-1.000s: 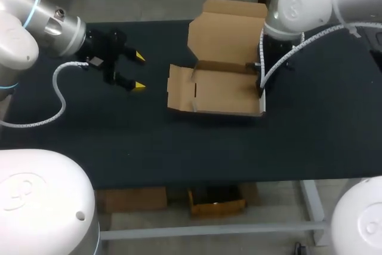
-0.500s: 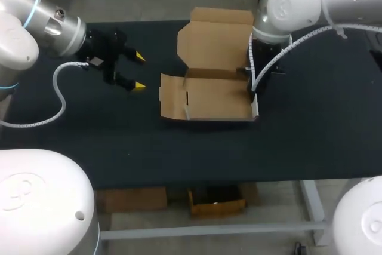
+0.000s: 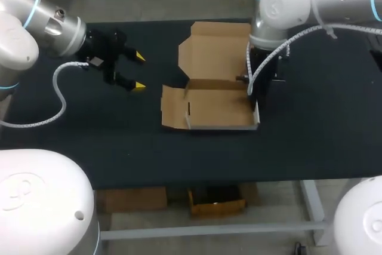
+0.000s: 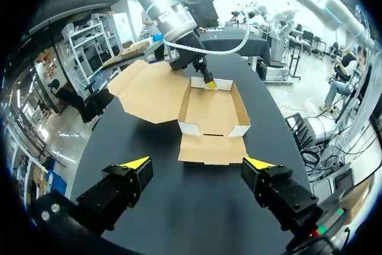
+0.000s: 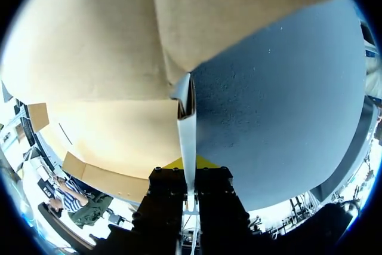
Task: Assemble the packaging by folding the flat box into shape, placing the metal phone stand inside, and closing the box properly
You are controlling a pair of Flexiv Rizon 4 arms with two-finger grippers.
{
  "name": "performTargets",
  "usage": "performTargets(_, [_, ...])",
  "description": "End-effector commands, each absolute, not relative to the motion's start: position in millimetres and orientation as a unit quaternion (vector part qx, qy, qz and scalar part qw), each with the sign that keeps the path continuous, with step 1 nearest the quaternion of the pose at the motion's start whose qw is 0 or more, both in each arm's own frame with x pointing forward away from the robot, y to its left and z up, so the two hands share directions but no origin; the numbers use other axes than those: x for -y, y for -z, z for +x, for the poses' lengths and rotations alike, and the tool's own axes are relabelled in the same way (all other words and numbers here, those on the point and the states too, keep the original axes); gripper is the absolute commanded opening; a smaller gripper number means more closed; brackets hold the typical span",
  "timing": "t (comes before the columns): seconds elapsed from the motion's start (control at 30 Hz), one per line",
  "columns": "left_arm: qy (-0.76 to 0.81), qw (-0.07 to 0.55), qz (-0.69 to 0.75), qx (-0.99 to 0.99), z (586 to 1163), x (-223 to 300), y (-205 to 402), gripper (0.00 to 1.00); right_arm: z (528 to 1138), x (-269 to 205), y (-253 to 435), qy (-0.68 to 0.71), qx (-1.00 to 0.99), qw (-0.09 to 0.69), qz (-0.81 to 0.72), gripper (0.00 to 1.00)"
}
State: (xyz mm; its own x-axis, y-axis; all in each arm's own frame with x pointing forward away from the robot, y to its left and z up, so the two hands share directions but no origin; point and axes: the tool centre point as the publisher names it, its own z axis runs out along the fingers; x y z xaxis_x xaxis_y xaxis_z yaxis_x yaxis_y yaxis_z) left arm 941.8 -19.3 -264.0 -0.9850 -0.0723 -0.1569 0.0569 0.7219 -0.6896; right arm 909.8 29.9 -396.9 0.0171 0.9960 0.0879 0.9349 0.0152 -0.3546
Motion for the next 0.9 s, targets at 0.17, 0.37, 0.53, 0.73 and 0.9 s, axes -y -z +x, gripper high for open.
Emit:
performTargets(0.17, [0.371, 0.085, -0.004, -0.925, 942.2, 19.2, 263.0, 1.00, 912.5, -29.9, 400.9, -0.136, 0.687, 0.176, -0.692, 0.00])
performTargets(0.37, [0.371, 0.085, -0.004, -0.925, 942.2, 19.2, 263.0, 1.00, 910.8, -30.5, 401.2, -0.155, 0.684, 0.184, -0.688, 0.00])
performTargets(0.53, [0.371, 0.085, -0.004, -0.925, 942.2, 19.2, 263.0, 1.00, 909.7, -29.9, 402.5, -0.170, 0.678, 0.195, -0.688, 0.00])
performTargets(0.73, [0.371, 0.085, -0.004, -0.925, 942.2, 19.2, 263.0, 1.00, 904.8, -28.4, 401.0, -0.193, 0.673, 0.207, -0.683, 0.00])
performTargets(0.9, [0.371, 0.085, -0.004, -0.925, 942.2, 19.2, 263.0, 1.00, 897.7, -28.1, 403.1, -0.197, 0.674, 0.211, -0.680, 0.00])
